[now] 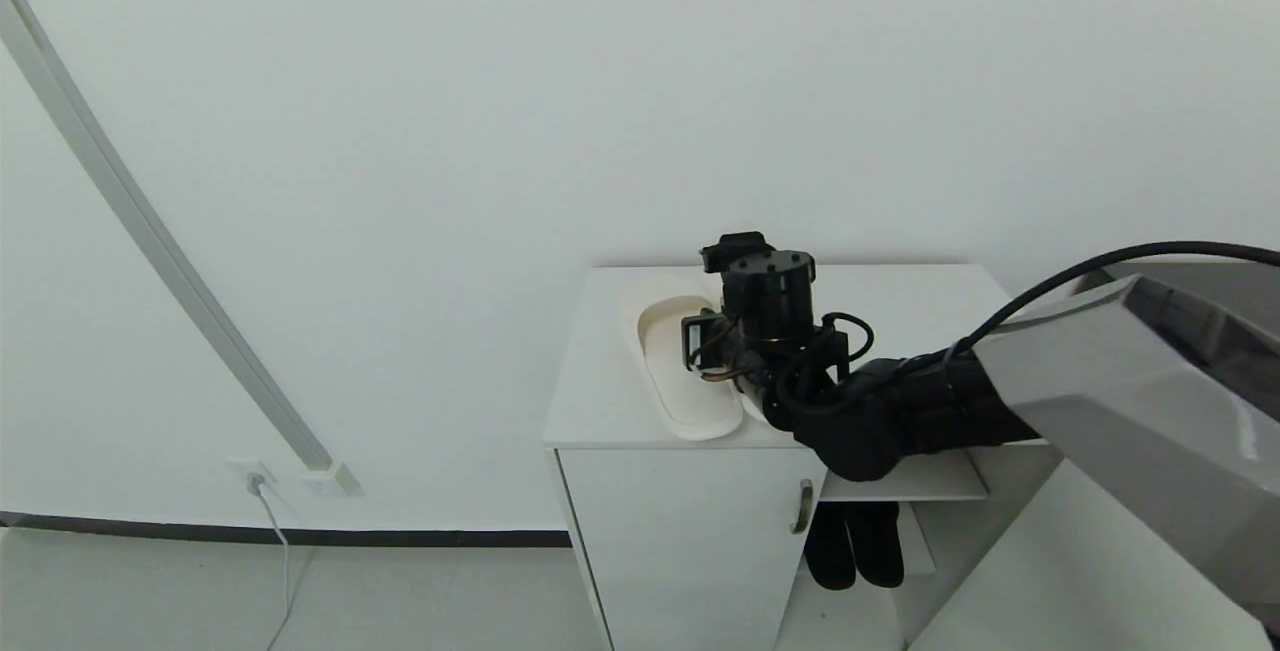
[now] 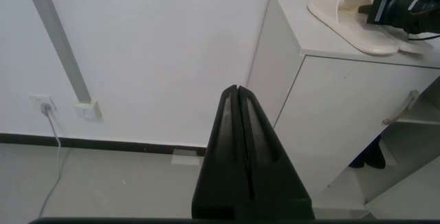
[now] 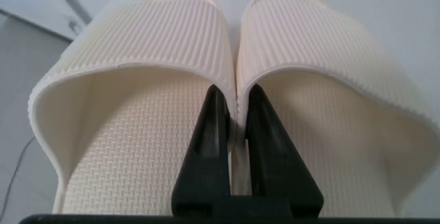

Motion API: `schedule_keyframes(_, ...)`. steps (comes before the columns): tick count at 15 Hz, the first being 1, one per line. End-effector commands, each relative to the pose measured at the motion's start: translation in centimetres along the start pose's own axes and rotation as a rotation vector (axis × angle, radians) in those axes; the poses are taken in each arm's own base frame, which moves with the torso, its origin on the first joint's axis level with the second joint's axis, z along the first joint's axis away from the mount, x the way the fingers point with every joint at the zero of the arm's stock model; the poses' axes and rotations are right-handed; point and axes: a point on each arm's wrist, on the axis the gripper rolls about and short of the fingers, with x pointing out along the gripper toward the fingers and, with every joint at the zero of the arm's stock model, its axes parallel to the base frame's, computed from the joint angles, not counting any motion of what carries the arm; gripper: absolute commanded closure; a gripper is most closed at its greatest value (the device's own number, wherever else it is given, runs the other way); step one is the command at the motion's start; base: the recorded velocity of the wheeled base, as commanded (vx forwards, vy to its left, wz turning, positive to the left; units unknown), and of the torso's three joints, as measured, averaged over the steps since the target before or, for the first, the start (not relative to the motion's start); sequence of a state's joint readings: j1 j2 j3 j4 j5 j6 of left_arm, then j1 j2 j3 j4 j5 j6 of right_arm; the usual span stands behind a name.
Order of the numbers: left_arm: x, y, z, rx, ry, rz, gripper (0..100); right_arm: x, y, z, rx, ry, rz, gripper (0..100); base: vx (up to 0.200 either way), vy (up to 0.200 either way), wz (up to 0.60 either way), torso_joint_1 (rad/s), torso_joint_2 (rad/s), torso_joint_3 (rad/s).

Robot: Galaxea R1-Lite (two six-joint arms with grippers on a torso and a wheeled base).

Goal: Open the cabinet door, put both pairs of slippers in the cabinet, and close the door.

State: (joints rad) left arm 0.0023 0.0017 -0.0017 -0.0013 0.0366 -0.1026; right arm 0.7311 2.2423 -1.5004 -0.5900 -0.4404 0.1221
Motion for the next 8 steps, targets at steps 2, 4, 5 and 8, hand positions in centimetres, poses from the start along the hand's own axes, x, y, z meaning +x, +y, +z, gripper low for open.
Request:
schedule_keyframes(2, 0.0, 0.0, 0.0, 0.0, 0.0, 0.001, 100, -6.1, -3.0, 2.5, -0.005, 0.006, 0.059, 100, 0.0, 0.0, 0.0, 0.0, 0.0, 0.0)
schedule_keyframes(4, 0.0, 0.0, 0.0, 0.001, 0.0, -0.001, 100, -9.1, -4.9, 1.9, -0.012, 0.023, 0.096, 100, 0.0, 0.0, 0.0, 0.0, 0.0, 0.0)
schedule_keyframes(5, 0.0, 0.0, 0.0, 0.003, 0.0, -0.002, 100, -10.9, -5.7, 2.0, -0.01, 0.022, 0.111, 100, 0.0, 0.0, 0.0, 0.0, 0.0, 0.0)
schedule_keyframes(8, 0.0, 0.0, 0.0, 0.006, 0.0, -0.004, 100, -15.9, -7.7, 1.9, -0.015, 0.045, 0.209, 100, 0.0, 0.0, 0.0, 0.0, 0.0, 0.0)
